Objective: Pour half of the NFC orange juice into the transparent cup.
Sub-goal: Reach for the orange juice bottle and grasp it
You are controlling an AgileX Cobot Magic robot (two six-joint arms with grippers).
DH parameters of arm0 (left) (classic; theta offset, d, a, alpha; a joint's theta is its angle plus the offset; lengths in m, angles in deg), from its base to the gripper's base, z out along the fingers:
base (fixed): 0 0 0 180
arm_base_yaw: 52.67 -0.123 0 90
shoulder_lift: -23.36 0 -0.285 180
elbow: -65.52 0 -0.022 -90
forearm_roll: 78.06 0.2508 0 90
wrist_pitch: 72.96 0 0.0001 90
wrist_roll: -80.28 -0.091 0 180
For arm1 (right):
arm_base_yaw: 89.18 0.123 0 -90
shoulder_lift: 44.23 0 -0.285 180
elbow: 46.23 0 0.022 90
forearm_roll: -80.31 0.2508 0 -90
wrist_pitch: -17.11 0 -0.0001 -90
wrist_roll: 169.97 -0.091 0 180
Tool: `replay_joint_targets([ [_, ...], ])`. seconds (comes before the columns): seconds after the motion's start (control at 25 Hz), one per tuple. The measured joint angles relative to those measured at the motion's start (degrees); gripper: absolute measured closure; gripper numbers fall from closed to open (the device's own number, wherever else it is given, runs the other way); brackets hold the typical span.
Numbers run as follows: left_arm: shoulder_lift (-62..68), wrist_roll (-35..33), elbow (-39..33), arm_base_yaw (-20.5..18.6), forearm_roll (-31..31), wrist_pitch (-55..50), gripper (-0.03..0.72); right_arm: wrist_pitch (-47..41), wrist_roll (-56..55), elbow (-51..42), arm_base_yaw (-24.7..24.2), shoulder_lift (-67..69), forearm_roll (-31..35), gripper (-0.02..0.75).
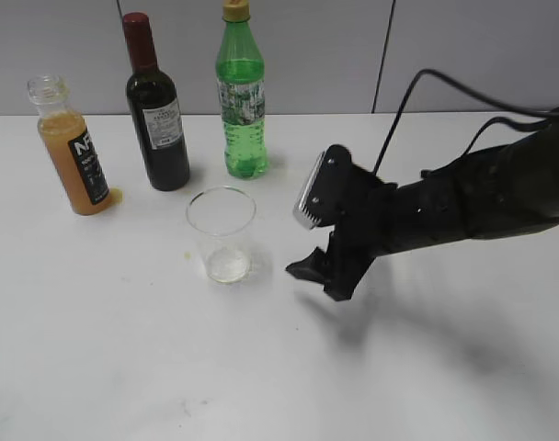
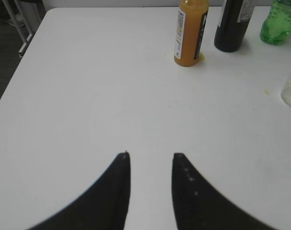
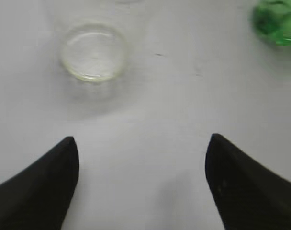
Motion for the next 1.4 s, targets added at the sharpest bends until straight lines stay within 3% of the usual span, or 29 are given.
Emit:
replay_joint_targets([
  [0.12, 0.0, 0.0, 0.0, 0.0, 0.0, 0.0, 0.449, -5.0, -0.6, 0.0, -2.7, -5.1, 0.3, 0.113],
  [0.24, 0.0, 0.0, 0.0, 0.0, 0.0, 0.0, 0.449, -12.7, -0.8, 0.0, -5.2, -10.1, 4.8, 0.125],
  [0.56, 0.0, 0.0, 0.0, 0.0, 0.0, 0.0, 0.449, -52.6, -0.9, 8.5, -7.3, -15.4, 22.0, 0.16],
  [0.68, 0.0, 0.0, 0.0, 0.0, 0.0, 0.0, 0.449, -61.6, 1.4, 14.7, -8.4, -15.4, 29.6, 0.161],
  [0.8, 0.0, 0.0, 0.0, 0.0, 0.0, 0.0, 0.449, -65.1, 10.0, 20.7, -11.7, -15.4, 43.0, 0.161],
  [0.92, 0.0, 0.0, 0.0, 0.0, 0.0, 0.0, 0.449, -69.4, 19.5, 26.4, -17.5, -15.4, 61.0, 0.161],
  [1.04, 0.0, 0.0, 0.0, 0.0, 0.0, 0.0, 0.449, -74.7, 24.2, 30.8, -23.6, -15.4, 70.6, 0.161],
  [1.24, 0.0, 0.0, 0.0, 0.0, 0.0, 0.0, 0.449, -87.4, 26.8, 34.9, -30.4, -15.4, 73.2, 0.162],
  [1.4, 0.0, 0.0, 0.0, 0.0, 0.0, 0.0, 0.449, -93.8, 28.9, 34.7, -31.7, -16.9, 73.2, 0.164],
])
